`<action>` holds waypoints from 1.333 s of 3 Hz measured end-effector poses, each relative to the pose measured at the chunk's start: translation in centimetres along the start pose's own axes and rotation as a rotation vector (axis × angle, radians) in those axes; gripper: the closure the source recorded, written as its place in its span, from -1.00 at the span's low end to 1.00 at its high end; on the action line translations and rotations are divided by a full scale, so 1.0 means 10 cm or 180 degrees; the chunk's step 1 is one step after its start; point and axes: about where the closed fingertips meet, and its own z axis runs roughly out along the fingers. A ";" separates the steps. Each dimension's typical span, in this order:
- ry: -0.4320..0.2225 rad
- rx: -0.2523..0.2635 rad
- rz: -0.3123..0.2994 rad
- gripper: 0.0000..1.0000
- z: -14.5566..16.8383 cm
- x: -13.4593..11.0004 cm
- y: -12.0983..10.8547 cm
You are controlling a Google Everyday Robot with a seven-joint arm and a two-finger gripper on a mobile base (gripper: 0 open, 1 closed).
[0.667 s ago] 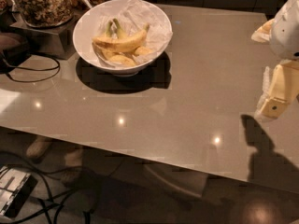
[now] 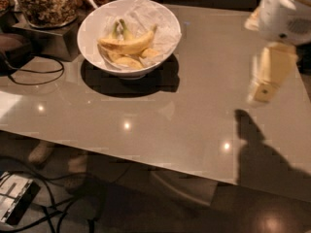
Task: Pick banana from white bowl
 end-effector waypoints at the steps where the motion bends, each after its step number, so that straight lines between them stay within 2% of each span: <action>1: -0.0001 -0.0066 -0.0218 -1.00 0.09 -0.47 -0.31; 2: -0.0045 0.0000 -0.0224 -1.00 0.09 -0.51 -0.36; 3: -0.0246 0.0005 -0.0386 -1.00 0.07 -0.69 -0.50; 4: -0.0312 0.0102 -0.0592 -1.00 -0.03 -0.92 -0.74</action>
Offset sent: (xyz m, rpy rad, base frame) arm 0.0291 0.0258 0.0027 -0.0233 0.0352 0.0491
